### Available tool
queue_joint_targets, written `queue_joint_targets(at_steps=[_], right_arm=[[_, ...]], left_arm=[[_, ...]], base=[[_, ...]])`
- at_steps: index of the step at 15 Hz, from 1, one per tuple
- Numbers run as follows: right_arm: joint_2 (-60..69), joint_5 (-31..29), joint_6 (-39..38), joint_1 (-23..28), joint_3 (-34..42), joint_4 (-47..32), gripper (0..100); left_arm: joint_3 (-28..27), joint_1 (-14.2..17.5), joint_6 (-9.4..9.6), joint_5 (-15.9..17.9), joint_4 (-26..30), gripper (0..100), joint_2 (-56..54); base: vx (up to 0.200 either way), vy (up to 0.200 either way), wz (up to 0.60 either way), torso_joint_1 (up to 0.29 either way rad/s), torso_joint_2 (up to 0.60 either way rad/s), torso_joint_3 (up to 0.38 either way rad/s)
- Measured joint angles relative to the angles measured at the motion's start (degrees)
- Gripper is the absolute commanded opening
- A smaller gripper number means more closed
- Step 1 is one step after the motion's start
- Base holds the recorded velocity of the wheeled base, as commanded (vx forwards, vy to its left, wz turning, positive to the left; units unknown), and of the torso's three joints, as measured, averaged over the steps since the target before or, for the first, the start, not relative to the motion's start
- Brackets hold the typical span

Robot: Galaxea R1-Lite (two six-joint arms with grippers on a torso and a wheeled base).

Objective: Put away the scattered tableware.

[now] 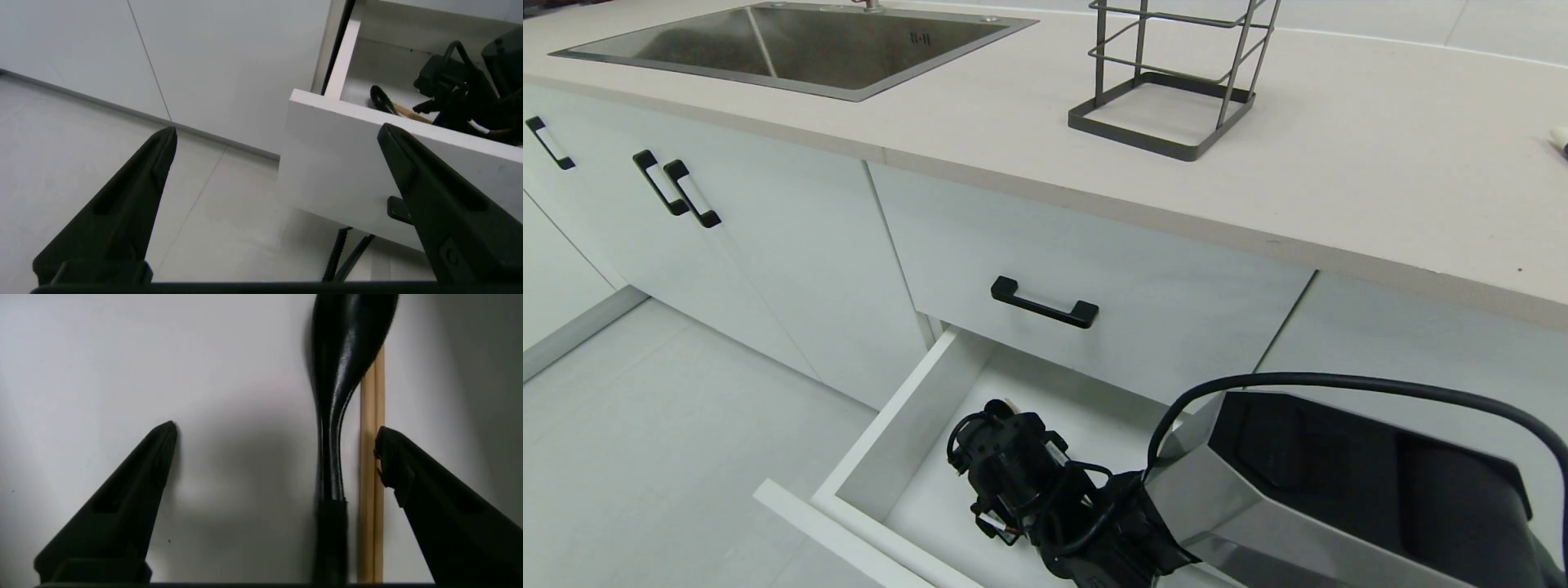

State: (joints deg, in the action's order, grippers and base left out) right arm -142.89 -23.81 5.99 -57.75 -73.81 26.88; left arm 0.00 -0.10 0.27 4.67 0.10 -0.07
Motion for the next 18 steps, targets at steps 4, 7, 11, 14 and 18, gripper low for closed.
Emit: queue_joint_targets(at_steps=[4,7,11,14,18], right_arm=[[4.7,0.1,-0.6,-1.1,0.1,0.0,100],[9.5,0.0,-3.2,-3.0,1.7,-0.1,100],[15.3,0.1,-4.8,-4.6,5.0,0.2,100],[20.6,0.4,-7.7,-6.0,9.5,3.2,100],[27.7,5.3,-5.2,-7.8,23.9,15.8,100]], left_arm=[[0.0,0.0,0.00,0.0,0.0,100,0.0],[0.0,0.0,0.00,0.0,0.0,100,0.0],[0.0,0.0,-0.02,0.0,0.0,100,0.0],[0.0,0.0,0.00,0.0,0.0,100,0.0],[0.0,0.0,-0.02,0.0,0.0,100,0.0]], base=[[0.000,0.000,0.00,0.000,0.00,0.000],[0.000,0.000,0.00,0.000,0.00,0.000],[0.000,0.000,0.00,0.000,0.00,0.000],[0.000,0.000,0.00,0.000,0.00,0.000],[0.000,0.000,0.00,0.000,0.00,0.000]])
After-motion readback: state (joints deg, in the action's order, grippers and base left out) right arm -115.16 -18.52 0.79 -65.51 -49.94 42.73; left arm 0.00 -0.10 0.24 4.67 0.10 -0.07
